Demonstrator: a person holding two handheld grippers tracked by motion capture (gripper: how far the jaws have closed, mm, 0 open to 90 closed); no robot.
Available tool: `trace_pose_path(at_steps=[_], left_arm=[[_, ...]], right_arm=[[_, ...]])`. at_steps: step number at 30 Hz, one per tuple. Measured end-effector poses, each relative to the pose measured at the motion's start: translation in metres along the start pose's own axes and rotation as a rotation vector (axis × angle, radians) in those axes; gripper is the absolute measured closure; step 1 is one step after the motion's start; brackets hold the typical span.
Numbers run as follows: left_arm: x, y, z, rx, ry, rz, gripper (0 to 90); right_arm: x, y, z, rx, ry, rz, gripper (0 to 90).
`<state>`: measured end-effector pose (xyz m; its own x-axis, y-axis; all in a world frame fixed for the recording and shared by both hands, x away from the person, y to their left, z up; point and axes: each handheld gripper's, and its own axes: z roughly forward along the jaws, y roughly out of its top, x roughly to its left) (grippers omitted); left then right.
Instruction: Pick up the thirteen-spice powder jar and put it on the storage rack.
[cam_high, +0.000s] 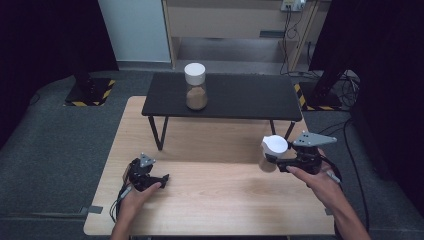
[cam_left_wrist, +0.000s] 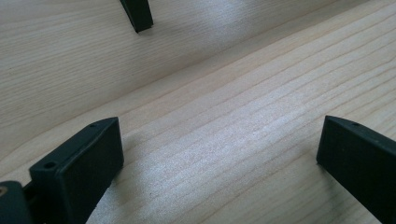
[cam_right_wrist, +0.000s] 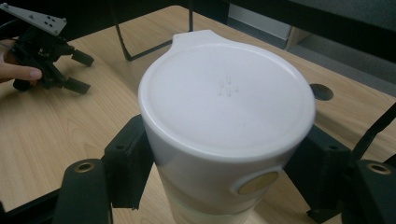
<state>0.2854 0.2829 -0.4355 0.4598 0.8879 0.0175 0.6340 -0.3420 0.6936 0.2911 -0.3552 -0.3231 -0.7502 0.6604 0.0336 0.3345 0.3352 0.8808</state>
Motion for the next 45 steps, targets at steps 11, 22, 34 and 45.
trace_pose_path(at_steps=[11,22,34,45], left_arm=[[0.0,0.0,0.0,0.0,0.001,-0.001,0.0],[-0.001,-0.001,0.0,-0.002,0.002,-0.002,0.0],[-0.001,-0.001,0.0,-0.002,0.003,-0.003,0.0],[-0.001,-0.001,0.0,-0.002,0.003,-0.004,0.0]], right_arm=[[-0.003,0.024,-0.004,-0.018,0.009,-0.007,31.3],[-0.008,0.045,-0.009,-0.018,0.041,-0.05,31.3],[-0.009,0.069,-0.019,-0.025,0.046,-0.072,31.4],[-0.008,0.097,-0.019,-0.024,0.059,-0.079,31.4]])
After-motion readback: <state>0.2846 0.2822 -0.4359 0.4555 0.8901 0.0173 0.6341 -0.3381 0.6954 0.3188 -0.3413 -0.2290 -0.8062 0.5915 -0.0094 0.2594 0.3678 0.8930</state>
